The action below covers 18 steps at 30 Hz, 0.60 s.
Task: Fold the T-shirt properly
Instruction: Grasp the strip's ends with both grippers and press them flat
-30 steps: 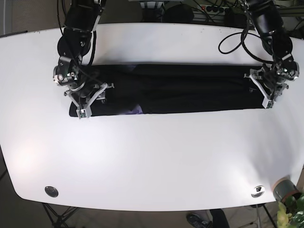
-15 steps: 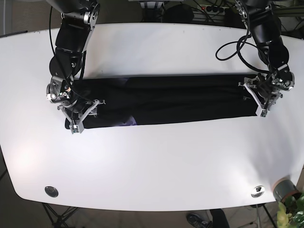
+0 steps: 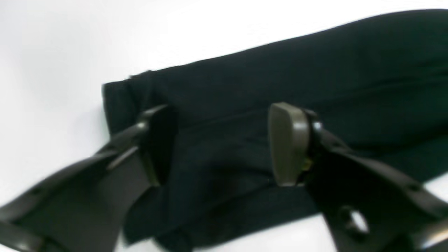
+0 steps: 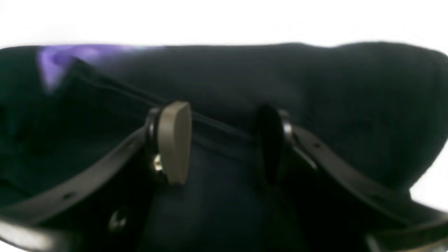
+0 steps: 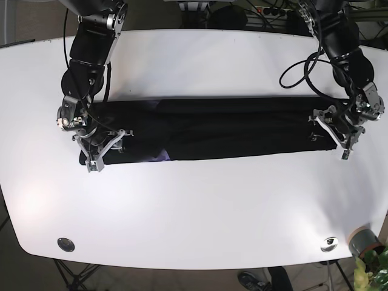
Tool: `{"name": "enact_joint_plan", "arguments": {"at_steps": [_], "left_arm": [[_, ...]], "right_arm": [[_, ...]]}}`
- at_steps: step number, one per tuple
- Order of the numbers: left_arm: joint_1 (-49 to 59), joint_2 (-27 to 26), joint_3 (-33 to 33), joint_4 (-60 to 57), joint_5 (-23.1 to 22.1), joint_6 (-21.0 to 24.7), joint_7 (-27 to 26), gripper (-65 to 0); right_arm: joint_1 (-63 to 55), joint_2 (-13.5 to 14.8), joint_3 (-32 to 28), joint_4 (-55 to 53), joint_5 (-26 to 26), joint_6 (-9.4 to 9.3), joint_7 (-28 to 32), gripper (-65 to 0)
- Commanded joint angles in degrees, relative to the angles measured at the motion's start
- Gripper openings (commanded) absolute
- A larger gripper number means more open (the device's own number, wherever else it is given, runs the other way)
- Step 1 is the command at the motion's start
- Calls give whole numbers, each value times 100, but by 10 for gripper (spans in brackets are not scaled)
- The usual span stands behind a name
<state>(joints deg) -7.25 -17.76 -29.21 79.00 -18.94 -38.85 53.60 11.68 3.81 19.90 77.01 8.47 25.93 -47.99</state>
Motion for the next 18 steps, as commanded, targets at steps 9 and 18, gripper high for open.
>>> {"name": "enact_joint_plan", "arguments": {"at_steps": [9,18], "left_arm": [[-71,-250,-1118,95,-889,65,701,-135],[-1,-286,-1224,-652,-880,30,701,-135]], "right_arm": [[41,63,-8,118,81,22,126,-350],[14,36,-16,118,81,22,135,-350]]}}
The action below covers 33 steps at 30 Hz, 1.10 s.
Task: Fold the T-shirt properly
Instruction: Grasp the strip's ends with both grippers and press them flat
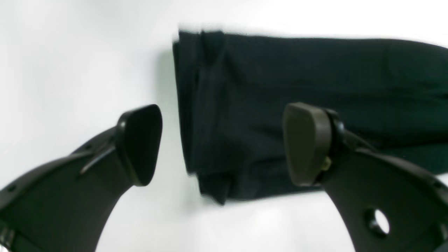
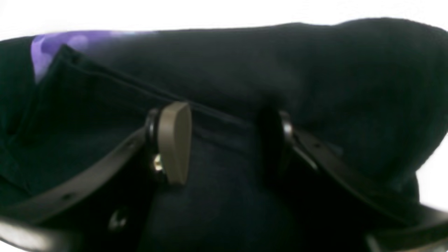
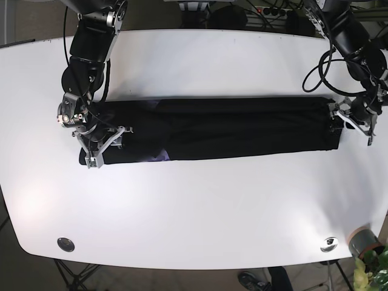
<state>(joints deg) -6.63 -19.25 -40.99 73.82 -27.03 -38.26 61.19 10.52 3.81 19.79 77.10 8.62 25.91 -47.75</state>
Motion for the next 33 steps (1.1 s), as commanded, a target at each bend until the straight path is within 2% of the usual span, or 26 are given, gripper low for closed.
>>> {"name": "enact_joint_plan", "arguments": {"at_steps": [1,11,15,19,24,33], "left_arm": [[-62,-163,-81,-239,-71,-29,-66,-135],[-71,-207,-160,-529,-71,-38,-84,-135],[-71,-190,-142,-573,-71,-29,-427,-135],[-220,-207,156,-987,-80,-38,-585,-135],[-387,-207,200,-1426,-80,-38,-594,-135],[-387,-181,227,-1435,-80,-38,-567,-136]], "right_arm": [[130,36,-6,110,65,24,111,-350],[130,36,-6,110,65,24,111,-350],[130,36,-6,110,65,24,111,-350],[130,27,-6,110,74,24,111,-350],[130,27,3,110,74,24,111,-350],[121,27,12,110,74,24,111,-350]]}}
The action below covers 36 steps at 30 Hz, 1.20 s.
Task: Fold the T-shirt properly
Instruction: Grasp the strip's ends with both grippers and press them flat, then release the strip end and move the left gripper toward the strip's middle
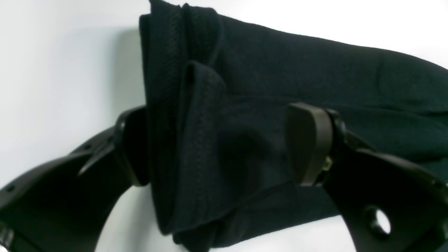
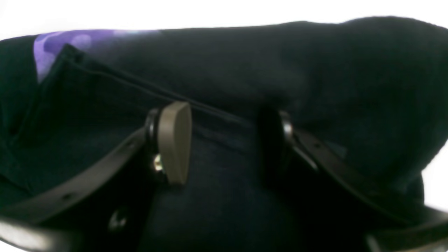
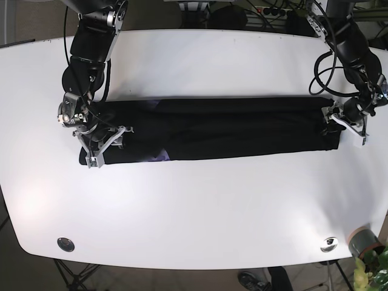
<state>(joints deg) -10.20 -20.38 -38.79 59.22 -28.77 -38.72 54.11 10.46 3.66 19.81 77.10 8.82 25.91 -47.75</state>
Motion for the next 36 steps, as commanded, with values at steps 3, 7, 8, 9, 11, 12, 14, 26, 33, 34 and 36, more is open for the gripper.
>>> {"name": "enact_joint_plan", "arguments": {"at_steps": [3,7,8,9,11,12,14,26,33,34,36], "left_arm": [[-13,-76,6,25,95,8,141,-139],[4,-85,6,16,130,8,123,-225],[4,-85,6,16,130,8,115,-314],[4,-85,6,16,130,8,88,-404],[4,-85,-3,25,130,8,-35,-535],[4,-85,-3,25,130,17,-140,-622],[4,-85,-3,25,130,43,-228,-650],[224,-15,120,1511,139,254,-228,-650],[760,469,709,3190,130,483,-228,-650],[831,530,788,3348,130,483,-228,-650],[971,715,1122,3744,130,492,-228,-650]], "right_arm": [[128,43,19,110,54,24,111,-350],[128,43,27,110,54,24,111,-350],[128,43,27,110,54,24,111,-350],[128,43,27,110,54,24,111,-350],[128,43,27,110,54,24,111,-350],[128,43,27,110,54,24,111,-350],[128,34,19,110,54,24,111,-350],[128,34,19,110,54,24,102,-352],[128,34,10,110,63,24,93,-352],[128,34,10,110,63,24,93,-352],[128,25,1,110,63,24,102,-352]]}}
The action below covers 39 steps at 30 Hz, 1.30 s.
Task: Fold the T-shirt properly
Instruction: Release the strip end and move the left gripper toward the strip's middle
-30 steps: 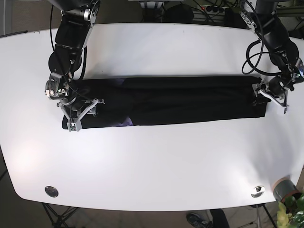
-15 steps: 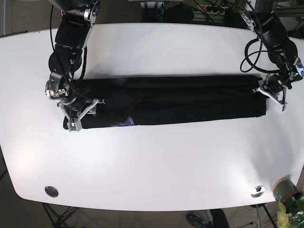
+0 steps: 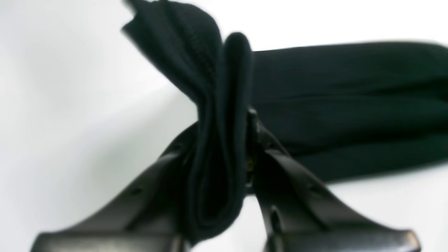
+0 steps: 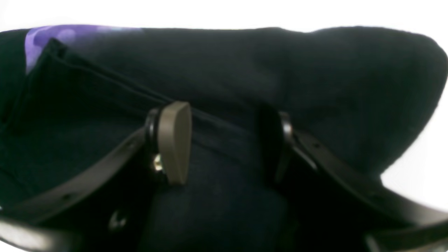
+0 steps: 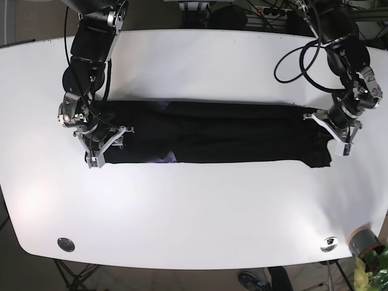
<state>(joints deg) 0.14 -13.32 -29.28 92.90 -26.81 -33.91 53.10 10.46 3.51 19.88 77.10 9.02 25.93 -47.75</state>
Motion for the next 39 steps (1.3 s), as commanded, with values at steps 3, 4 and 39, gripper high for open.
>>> {"name": "enact_joint_plan", "arguments": {"at_steps": [3,4,39], "left_arm": [[25,238,602,754,-58,20,-128,-650],[113,326,761,868,-58,72,-128,-650],[-546,1600,2783,217,672,855,-137,-572]], "right_arm": [[128,-56,3,127,43,22,102,-352],[128,-74,3,127,43,22,102,-352],[128,-109,3,127,43,22,102,-352]]}}
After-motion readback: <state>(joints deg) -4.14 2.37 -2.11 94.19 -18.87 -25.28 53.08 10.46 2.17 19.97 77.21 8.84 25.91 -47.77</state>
